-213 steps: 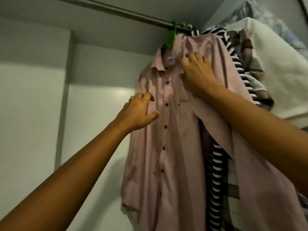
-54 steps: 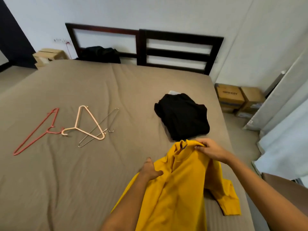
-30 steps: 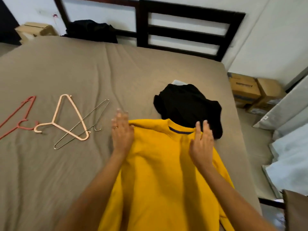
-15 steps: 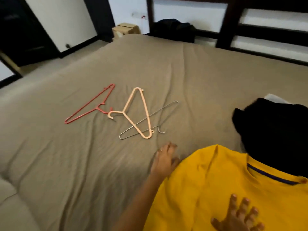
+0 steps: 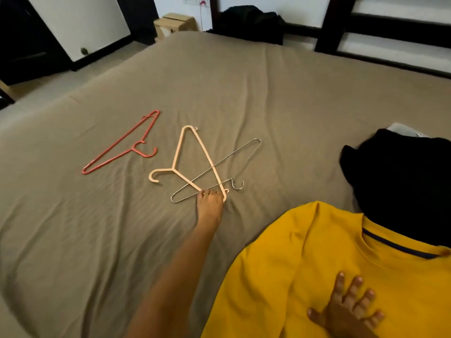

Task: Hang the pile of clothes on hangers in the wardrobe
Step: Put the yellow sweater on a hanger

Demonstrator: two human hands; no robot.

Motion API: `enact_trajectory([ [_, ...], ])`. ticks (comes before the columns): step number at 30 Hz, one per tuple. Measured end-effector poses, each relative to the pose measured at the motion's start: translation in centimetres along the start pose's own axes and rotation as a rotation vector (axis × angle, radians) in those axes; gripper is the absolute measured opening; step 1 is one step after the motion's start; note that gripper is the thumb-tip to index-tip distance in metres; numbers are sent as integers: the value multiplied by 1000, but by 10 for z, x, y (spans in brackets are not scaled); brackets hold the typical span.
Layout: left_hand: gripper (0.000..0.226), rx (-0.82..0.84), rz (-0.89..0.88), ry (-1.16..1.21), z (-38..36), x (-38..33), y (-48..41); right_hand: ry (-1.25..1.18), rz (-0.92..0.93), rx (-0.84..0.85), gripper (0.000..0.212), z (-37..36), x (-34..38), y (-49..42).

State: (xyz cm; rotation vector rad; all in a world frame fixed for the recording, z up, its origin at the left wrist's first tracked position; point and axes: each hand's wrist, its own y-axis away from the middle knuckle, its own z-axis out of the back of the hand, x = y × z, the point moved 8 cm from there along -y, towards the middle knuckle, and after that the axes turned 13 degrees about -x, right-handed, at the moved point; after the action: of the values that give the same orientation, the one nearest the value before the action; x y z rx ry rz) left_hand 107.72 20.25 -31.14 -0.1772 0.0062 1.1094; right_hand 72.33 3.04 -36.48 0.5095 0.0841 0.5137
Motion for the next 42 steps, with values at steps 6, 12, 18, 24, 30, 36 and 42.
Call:
enact_trajectory([
  [6, 13, -164, -125, 106, 34, -37, 16, 8, -36, 63, 133, 6, -6, 1],
  [12, 21, -476, 48, 336, 120, -27, -12, -44, 59, 35, 128, 7, -10, 7],
  [18, 22, -784, 446, 612, 224, 48, -58, -24, 75, 26, 126, 1, -11, 5],
  [24, 26, -871, 694, 623, 264, 105, -62, -2, 43, 34, 126, -2, -13, 4],
  [30, 22, -822, 601, 749, 234, 68, -22, -34, -122, 34, 92, 23, 13, 13],
  [36, 18, -784, 533, 831, 214, 34, 26, -855, 219, -231, 29, 143, 168, 13],
  [42, 18, -798, 369, 828, 241, 23, 56, -1512, 91, 457, 23, 204, 304, 42],
])
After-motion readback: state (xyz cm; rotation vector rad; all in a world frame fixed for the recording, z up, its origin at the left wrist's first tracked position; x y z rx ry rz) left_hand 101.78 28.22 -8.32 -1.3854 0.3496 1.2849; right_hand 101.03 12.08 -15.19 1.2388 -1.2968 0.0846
